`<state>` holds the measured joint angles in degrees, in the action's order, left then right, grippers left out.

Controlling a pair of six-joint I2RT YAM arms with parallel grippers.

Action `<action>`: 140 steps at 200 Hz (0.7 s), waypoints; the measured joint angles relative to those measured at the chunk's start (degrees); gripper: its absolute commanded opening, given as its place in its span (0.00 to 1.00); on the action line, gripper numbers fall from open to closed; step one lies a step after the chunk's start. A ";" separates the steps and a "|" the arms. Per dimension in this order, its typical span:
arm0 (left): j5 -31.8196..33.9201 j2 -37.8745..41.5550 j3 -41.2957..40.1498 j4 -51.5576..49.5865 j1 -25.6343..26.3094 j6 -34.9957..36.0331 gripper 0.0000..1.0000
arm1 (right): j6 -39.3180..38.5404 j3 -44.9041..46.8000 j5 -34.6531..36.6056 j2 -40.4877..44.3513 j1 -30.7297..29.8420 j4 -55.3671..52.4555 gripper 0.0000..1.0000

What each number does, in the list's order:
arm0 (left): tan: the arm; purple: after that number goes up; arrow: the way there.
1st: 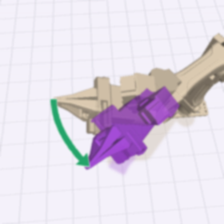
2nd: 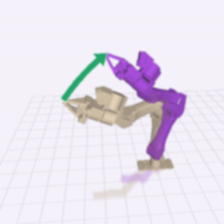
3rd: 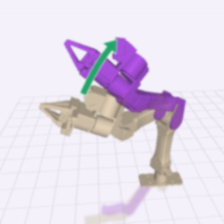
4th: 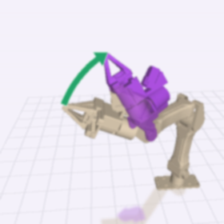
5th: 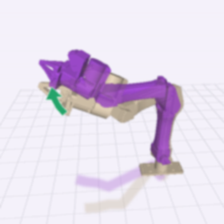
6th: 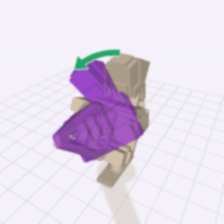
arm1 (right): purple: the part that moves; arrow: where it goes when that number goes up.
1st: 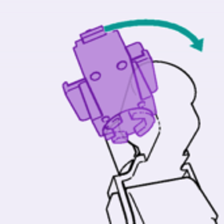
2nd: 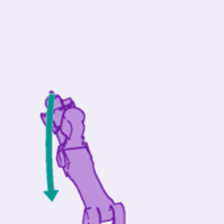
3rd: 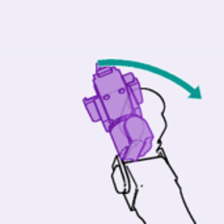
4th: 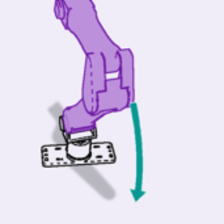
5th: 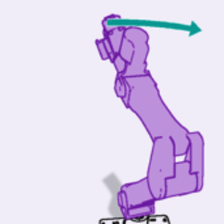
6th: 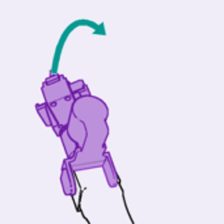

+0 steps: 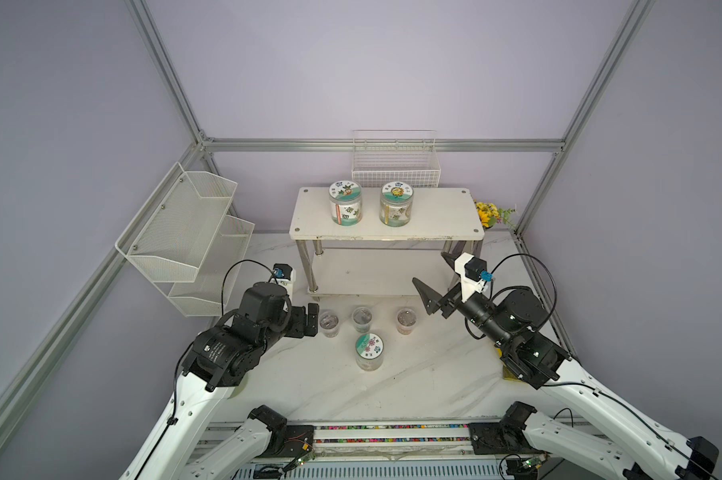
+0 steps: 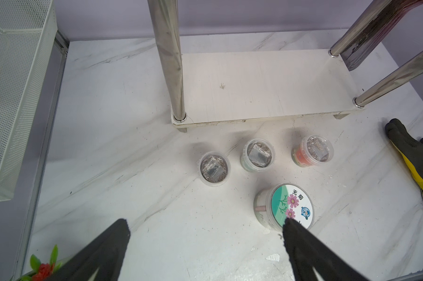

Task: Place the seed container on the shelf
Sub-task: Pick up the seed jar at the center of the board.

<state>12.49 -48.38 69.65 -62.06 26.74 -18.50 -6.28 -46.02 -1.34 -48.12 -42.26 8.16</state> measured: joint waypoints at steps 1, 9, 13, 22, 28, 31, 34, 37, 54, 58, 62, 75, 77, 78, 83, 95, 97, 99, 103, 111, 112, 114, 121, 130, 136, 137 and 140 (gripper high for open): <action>0.00 0.00 0.00 -0.04 0.00 -0.02 0.97 | 0.02 0.13 0.02 0.13 -0.15 -0.11 0.97; 0.15 0.20 0.00 -0.46 0.00 -0.13 0.96 | 0.17 1.42 0.31 1.16 -1.64 -1.16 0.97; 0.20 0.24 0.00 -0.68 0.00 -0.15 0.95 | 0.37 2.34 0.42 1.73 -2.45 -1.95 0.97; 0.13 0.22 0.00 -1.20 0.00 -0.20 0.95 | 1.11 4.28 0.68 2.95 -3.65 -2.82 0.97; 0.07 0.15 0.00 -1.62 0.00 -0.28 0.94 | 1.60 5.86 0.92 3.85 -4.24 -3.61 0.97; -0.02 0.09 0.00 -1.86 0.00 -0.35 0.94 | 2.01 6.62 0.98 4.22 -4.46 -3.98 0.97; -0.13 0.02 -0.02 -2.05 0.00 -0.39 0.94 | 2.45 7.37 1.11 4.68 -4.63 -4.42 0.97; -0.28 -0.02 -0.02 -2.23 0.00 -0.39 0.94 | 2.69 7.91 1.27 4.98 -4.81 -4.63 0.97; -1.36 -0.44 -0.28 -2.78 0.00 -0.61 0.92 | 5.60 11.65 2.16 7.13 -5.92 -6.36 0.97; -1.66 -0.59 -0.39 -2.82 0.00 -0.68 0.91 | 6.43 12.52 2.38 7.58 -6.32 -6.62 0.97; -1.95 -0.76 -0.59 -2.78 0.00 -0.98 0.89 | 7.32 13.20 2.71 7.93 -6.71 -6.75 0.97; -2.84 -1.70 -1.44 -2.91 0.09 -1.88 0.87 | 9.62 15.04 3.56 8.68 -8.37 -7.02 0.97; -2.99 -1.90 -1.60 -2.93 0.11 -1.86 0.87 | 10.08 15.34 3.78 8.79 -8.72 -7.02 0.97; -3.02 -1.97 -1.66 -2.93 0.13 -1.88 0.87 | 10.21 15.43 3.85 8.83 -8.83 -7.04 0.97; -3.21 -2.32 -2.01 -2.84 0.37 -2.14 0.87 | 11.26 16.15 4.52 8.90 -9.81 -7.08 0.97; -3.54 -3.52 -3.02 -2.56 1.62 -2.91 0.87 | 13.22 17.53 5.70 8.83 -11.93 -7.19 0.97; -3.56 -3.74 -3.17 -2.49 1.88 -3.04 0.87 | 13.62 17.79 5.99 8.81 -12.33 -7.19 0.97; -3.61 -3.91 -3.32 -2.45 2.08 -2.99 0.87 | 13.84 17.99 6.16 8.76 -12.57 -7.21 0.97; -3.52 -4.55 -3.69 -2.25 2.99 -3.41 0.87 | 14.45 18.40 6.73 8.61 -13.33 -7.32 0.97; -3.48 -5.55 -4.22 -2.01 4.59 -3.69 0.87 | 15.61 19.15 7.87 8.26 -14.78 -7.58 0.97; -3.50 -5.79 -4.33 -1.95 4.94 -3.74 0.87 | 15.72 19.21 8.00 8.20 -14.93 -7.63 0.97; -3.50 -6.05 -4.42 -1.88 5.38 -3.82 0.87 | 15.93 19.32 8.17 8.07 -15.19 -7.72 0.97; -3.32 -7.13 -4.81 -1.62 7.13 -4.35 0.87 | 16.87 19.76 9.16 7.56 -16.28 -7.98 0.97; -3.19 -8.70 -5.11 -1.27 9.62 -5.01 0.88 | 17.84 20.15 10.29 6.97 -17.53 -8.46 0.97; -3.13 -9.75 -5.29 -0.85 10.97 -5.35 0.89 | 18.58 20.35 11.21 6.64 -18.38 -8.85 0.97; -3.10 -9.86 -5.29 -0.79 11.13 -5.44 0.89 | 18.64 20.37 11.28 6.60 -18.47 -8.92 0.97; -3.10 -10.34 -5.38 -0.50 11.74 -5.79 0.90 | 19.04 20.48 11.72 6.54 -18.82 -9.07 0.97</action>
<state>9.39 -58.72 64.27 -62.57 38.48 -24.29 12.75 -25.54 10.37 -41.58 -61.08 -0.91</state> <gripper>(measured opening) 0.881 0.974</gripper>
